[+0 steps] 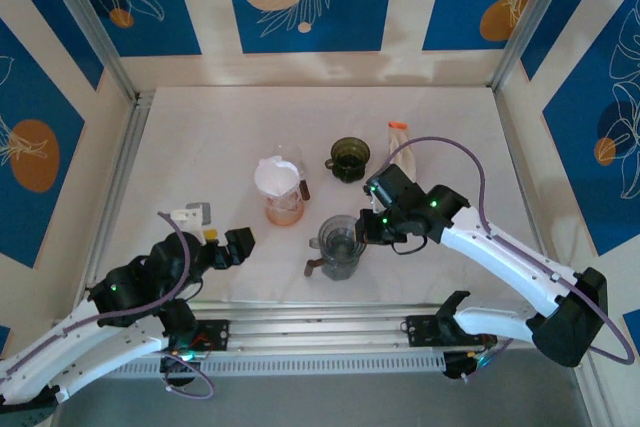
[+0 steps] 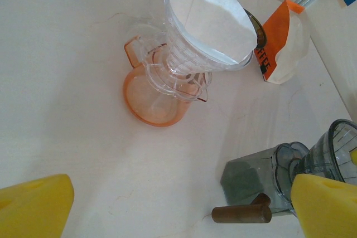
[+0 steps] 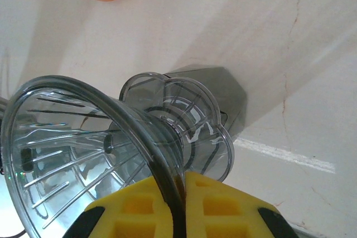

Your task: Place the coffee filter in the dripper

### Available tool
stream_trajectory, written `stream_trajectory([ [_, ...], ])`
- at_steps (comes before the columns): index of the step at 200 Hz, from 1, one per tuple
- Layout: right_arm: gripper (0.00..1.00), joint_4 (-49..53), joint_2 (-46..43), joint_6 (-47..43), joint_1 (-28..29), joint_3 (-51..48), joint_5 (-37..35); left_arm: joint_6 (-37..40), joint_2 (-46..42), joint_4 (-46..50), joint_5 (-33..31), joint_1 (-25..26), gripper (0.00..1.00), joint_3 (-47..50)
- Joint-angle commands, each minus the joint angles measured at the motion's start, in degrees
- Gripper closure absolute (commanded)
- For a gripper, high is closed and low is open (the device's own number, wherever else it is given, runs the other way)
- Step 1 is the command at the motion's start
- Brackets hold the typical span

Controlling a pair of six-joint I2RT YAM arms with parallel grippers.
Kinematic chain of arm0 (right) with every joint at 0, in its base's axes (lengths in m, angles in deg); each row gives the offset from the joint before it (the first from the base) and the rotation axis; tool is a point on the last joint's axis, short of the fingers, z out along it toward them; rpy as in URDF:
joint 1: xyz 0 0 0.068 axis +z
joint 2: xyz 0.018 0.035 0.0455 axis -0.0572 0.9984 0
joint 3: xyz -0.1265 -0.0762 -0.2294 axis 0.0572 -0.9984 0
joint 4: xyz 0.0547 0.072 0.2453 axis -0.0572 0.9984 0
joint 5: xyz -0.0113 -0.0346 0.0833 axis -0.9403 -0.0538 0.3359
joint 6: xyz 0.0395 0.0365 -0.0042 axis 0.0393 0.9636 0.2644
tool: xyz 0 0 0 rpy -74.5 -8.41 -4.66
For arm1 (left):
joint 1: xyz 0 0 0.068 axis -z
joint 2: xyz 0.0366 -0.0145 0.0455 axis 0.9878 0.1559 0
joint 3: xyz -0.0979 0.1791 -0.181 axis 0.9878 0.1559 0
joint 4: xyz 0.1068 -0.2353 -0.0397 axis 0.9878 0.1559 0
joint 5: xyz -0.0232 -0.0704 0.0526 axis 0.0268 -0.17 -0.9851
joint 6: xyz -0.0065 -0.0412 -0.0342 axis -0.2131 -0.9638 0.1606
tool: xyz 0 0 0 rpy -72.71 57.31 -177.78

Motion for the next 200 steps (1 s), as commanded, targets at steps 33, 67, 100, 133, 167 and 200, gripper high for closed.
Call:
stream_trajectory([
  [33,0.65,-0.8,0.0,0.7,-0.2,-1.0,2.7,0.9,1.0,-1.4,0.9,-0.4,0.00,0.4],
  [67,0.43,-1.0,-0.9,1.0,0.0,-0.9,2.1,1.6,2.3,-3.1,2.3,-0.4,0.00,0.5],
  [100,0.38,-0.7,-3.6,1.0,-0.4,-0.2,-0.8,3.4,4.1,-5.8,4.3,-0.4,0.00,0.5],
  [133,0.37,1.6,-5.0,-1.6,-2.0,3.0,-6.0,5.7,9.3,-10.6,7.2,-0.4,0.05,0.1],
  [167,0.41,0.1,-3.0,-7.2,-7.8,7.7,-12.1,6.6,16.9,-14.3,8.7,-0.4,0.03,-1.0],
  [200,0.52,-5.0,3.8,-12.1,-17.0,10.2,-14.2,6.2,17.9,-15.5,9.6,-0.4,0.03,-0.1],
])
